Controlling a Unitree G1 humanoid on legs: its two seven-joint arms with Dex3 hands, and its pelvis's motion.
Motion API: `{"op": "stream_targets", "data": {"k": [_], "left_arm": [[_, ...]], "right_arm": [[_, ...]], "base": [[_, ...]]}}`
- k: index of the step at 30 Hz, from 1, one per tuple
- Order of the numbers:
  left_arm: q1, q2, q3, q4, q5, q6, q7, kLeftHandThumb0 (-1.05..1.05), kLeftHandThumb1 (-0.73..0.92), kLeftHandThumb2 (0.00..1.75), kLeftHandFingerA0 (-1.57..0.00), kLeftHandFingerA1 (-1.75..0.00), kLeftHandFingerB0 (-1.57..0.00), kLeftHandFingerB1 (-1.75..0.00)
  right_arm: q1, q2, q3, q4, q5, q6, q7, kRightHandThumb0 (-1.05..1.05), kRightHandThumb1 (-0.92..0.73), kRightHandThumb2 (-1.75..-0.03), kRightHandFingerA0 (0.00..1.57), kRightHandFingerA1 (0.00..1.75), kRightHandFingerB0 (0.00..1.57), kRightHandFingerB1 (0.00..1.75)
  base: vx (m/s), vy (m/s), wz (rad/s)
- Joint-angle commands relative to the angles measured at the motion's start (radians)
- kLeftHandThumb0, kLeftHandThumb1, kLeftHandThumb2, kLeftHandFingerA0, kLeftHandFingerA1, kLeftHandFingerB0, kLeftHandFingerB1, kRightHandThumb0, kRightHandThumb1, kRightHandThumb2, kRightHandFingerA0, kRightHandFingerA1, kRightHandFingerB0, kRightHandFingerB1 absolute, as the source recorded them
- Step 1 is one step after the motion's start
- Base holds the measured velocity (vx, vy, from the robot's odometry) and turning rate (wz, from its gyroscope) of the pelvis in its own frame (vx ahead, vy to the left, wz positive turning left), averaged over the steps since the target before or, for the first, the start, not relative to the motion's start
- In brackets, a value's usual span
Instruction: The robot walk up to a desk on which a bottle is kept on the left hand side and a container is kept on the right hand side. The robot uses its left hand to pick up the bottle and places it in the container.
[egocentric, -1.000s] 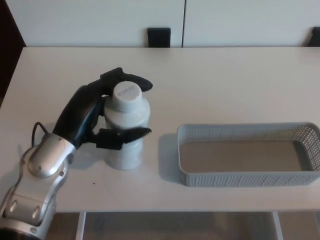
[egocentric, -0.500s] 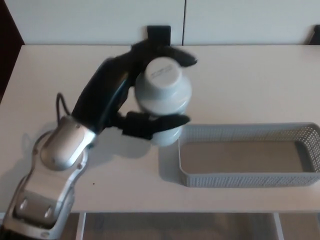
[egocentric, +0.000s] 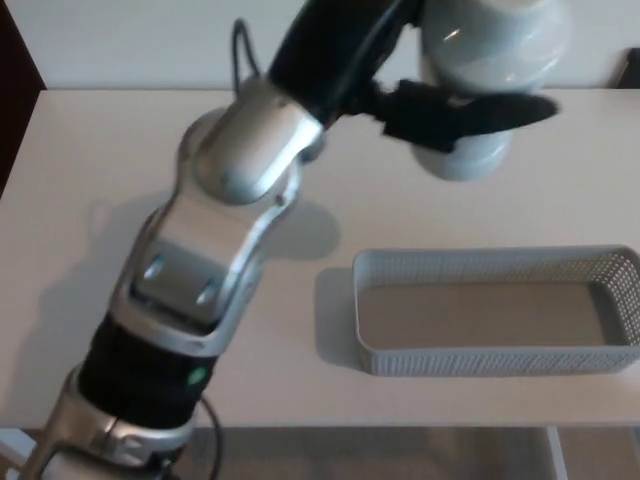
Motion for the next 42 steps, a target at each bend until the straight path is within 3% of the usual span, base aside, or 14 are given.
{"op": "stream_targets", "data": {"k": [1, 8, 9, 10, 15, 17, 20, 29, 33, 34, 37, 38, 41, 42], "left_arm": [[-0.042, -0.080, -0.058, 0.108, 0.060, 0.062, 0.039, -0.24, 0.71, 0.81, -1.06, -1.22, -0.83, -1.14], [0.003, -0.140, -0.127, 0.203, 0.104, 0.012, 0.056, -0.26, 0.70, 0.86, -1.09, -1.26, -0.82, -1.19], [0.017, -0.148, -0.141, 0.211, 0.108, 0.014, 0.058, -0.26, 0.69, 0.88, -1.07, -1.29, -0.80, -1.27], [0.037, -0.158, -0.158, 0.221, 0.115, 0.020, 0.060, -0.26, 0.68, 0.89, -1.09, -1.27, -0.82, -1.25], [0.081, -0.165, -0.180, 0.240, 0.132, 0.005, 0.072, -0.27, 0.68, 0.91, -1.06, -1.32, -0.82, -1.24], [0.105, -0.163, -0.191, 0.243, 0.139, -0.007, 0.073, -0.29, 0.63, 0.98, -1.07, -1.34, -0.83, -1.27], [0.141, -0.151, -0.200, 0.226, 0.146, -0.004, 0.067, -0.30, 0.64, 0.98, -1.09, -1.33, -0.84, -1.29], [0.203, -0.102, -0.180, 0.192, 0.165, -0.026, 0.043, -0.17, 0.73, 0.88, -1.02, -1.35, -0.77, -1.27], [0.221, -0.078, -0.163, 0.186, 0.159, -0.026, 0.032, -0.11, 0.77, 0.82, -1.01, -1.33, -0.76, -1.21], [0.227, -0.075, -0.158, 0.191, 0.157, -0.034, 0.032, -0.13, 0.78, 0.75, -1.05, -1.11, -0.80, -0.86], [0.238, -0.065, -0.149, 0.197, 0.157, -0.050, 0.029, -0.25, 0.79, 0.63, -1.04, -0.90, -0.73, -0.57], [0.239, -0.049, -0.158, 0.197, 0.172, -0.051, 0.023, -0.68, 0.53, 0.84, -0.26, -0.47, -0.13, -0.39], [0.236, -0.013, -0.177, 0.202, 0.202, -0.055, 0.005, -0.74, 0.65, 0.61, -0.08, -0.27, -0.07, -0.22], [0.233, 0.004, -0.183, 0.202, 0.212, -0.051, -0.004, -0.94, 0.58, 0.95, 0.00, -0.02, 0.00, 0.00]], "right_arm": [[0.005, -0.008, 0.003, -0.012, -0.022, 0.034, -0.019, 0.02, -0.46, -1.32, 0.50, 0.91, 0.22, 0.72], [0.019, 0.003, 0.010, -0.068, -0.016, 0.070, -0.022, 0.02, -0.48, -1.32, 0.47, 0.90, 0.20, 0.71], [0.012, 0.001, 0.008, -0.051, -0.016, 0.057, -0.021, 0.04, -0.43, -1.41, 0.47, 1.13, 0.22, 0.83], [0.005, 0.000, 0.006, -0.034, -0.009, 0.047, -0.017, -0.03, -0.48, -1.31, 0.49, 0.93, 0.20, 0.72], [-0.008, 0.000, 0.010, -0.044, -0.006, 0.069, -0.014, -0.01, -0.49, -1.33, 0.48, 0.92, 0.18, 0.71], [-0.010, 0.000, 0.013, -0.048, -0.007, 0.072, -0.013, 0.02, -0.46, -1.39, 0.41, 1.16, 0.19, 0.84], [-0.021, -0.003, 0.011, -0.026, -0.007, 0.063, -0.013, 0.07, -0.51, -1.30, 0.49, 0.91, 0.20, 0.71], [-0.030, -0.003, 0.010, -0.026, 0.003, 0.072, -0.008, 0.05, -0.48, -1.39, 0.43, 1.13, 0.18, 0.81], [-0.028, -0.004, 0.014, -0.032, -0.006, 0.070, -0.011, 0.07, -0.51, -1.29, 0.49, 0.91, 0.20, 0.71], [-0.028, -0.003, 0.014, -0.035, -0.004, 0.073, -0.010, 0.06, -0.51, -1.29, 0.49, 0.91, 0.19, 0.71], [-0.030, 0.002, 0.018, -0.042, 0.003, 0.083, -0.010, 0.07, -0.52, -1.29, 0.49, 0.91, 0.20, 0.71], [-0.032, 0.003, 0.017, -0.037, 0.006, 0.078, -0.008, 0.08, -0.52, -1.29, 0.50, 0.92, 0.21, 0.72], [-0.037, 0.000, 0.017, -0.019, 0.000, 0.057, -0.011, 0.05, -0.44, -1.39, 0.47, 1.14, 0.21, 0.83], [-0.039, -0.002, 0.017, -0.016, -0.004, 0.055, -0.012, 0.07, -0.49, -1.29, 0.54, 0.94, 0.24, 0.73]], "base": [[0.00, 0.000, 0.00], [0.00, 0.000, 0.00], [0.00, 0.000, 0.00], [0.00, 0.000, 0.00], [0.00, 0.000, 0.00], [0.00, 0.000, 0.00], [0.00, 0.000, 0.00], [0.00, 0.000, 0.00], [0.00, 0.000, 0.00], [0.00, 0.000, 0.00], [0.00, 0.000, 0.00], [0.00, 0.000, 0.00], [0.00, 0.000, 0.00], [0.00, 0.000, 0.00]]}}
